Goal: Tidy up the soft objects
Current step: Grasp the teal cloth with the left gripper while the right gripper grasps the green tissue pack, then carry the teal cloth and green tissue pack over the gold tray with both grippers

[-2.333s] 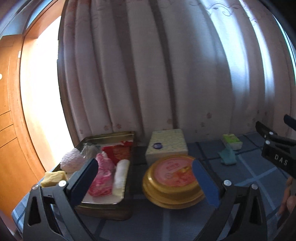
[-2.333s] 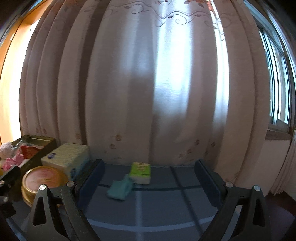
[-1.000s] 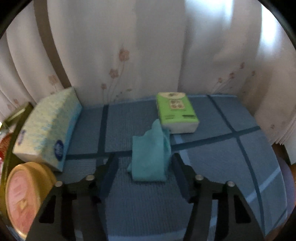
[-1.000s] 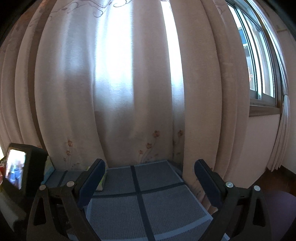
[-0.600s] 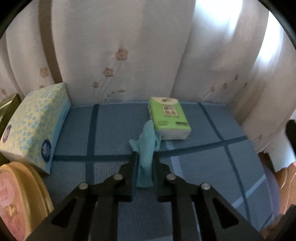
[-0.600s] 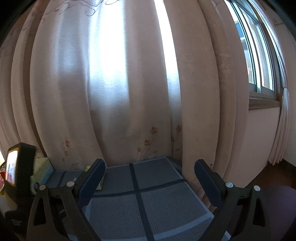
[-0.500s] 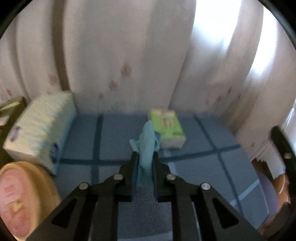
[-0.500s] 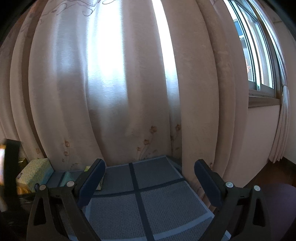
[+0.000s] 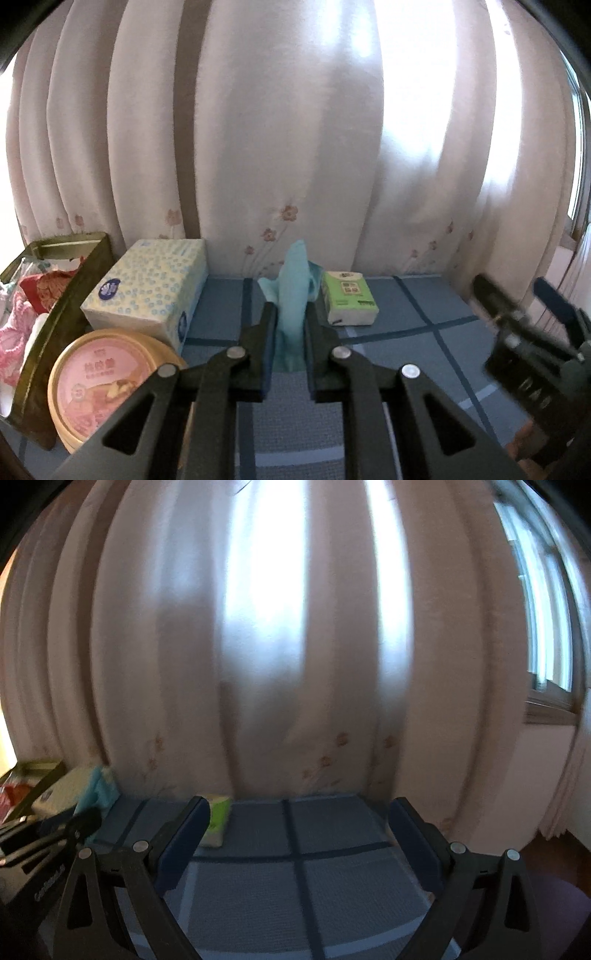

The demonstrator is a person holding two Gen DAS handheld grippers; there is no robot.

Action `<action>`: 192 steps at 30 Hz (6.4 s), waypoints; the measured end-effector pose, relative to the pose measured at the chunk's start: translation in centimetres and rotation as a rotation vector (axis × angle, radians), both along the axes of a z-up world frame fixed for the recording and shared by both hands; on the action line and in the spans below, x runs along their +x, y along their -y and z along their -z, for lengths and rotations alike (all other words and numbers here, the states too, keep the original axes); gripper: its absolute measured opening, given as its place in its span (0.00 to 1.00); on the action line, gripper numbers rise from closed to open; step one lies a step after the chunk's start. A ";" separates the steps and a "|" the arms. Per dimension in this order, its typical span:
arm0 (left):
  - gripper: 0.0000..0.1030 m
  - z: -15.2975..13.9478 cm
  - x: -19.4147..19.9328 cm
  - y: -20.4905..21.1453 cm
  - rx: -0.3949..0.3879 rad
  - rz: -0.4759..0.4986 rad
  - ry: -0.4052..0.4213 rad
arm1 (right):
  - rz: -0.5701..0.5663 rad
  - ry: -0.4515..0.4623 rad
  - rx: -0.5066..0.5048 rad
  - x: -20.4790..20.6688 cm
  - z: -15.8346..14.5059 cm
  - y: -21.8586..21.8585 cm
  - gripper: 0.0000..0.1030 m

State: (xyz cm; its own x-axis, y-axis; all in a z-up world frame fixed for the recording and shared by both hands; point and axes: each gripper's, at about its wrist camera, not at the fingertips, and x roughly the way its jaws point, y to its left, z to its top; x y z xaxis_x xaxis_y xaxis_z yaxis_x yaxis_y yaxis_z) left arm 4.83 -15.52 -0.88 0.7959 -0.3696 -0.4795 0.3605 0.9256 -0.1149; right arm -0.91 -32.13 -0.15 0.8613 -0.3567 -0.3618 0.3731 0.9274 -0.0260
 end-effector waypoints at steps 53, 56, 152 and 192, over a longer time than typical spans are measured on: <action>0.12 0.3 -1.0 0.1 0.037 -0.013 0.105 | 0.076 0.033 0.043 -1.9 0.4 -0.8 0.50; 0.12 0.2 -1.6 0.3 0.048 -0.001 0.132 | 0.096 0.070 0.032 -3.0 0.5 -1.3 0.50; 0.12 -0.2 -5.2 -17.7 -0.019 -0.176 0.167 | -0.199 0.085 0.040 -2.2 0.0 -20.9 0.51; 0.12 -2.2 1.9 -29.0 0.034 -0.363 0.093 | -0.405 -0.037 0.183 8.9 -1.6 -29.2 0.50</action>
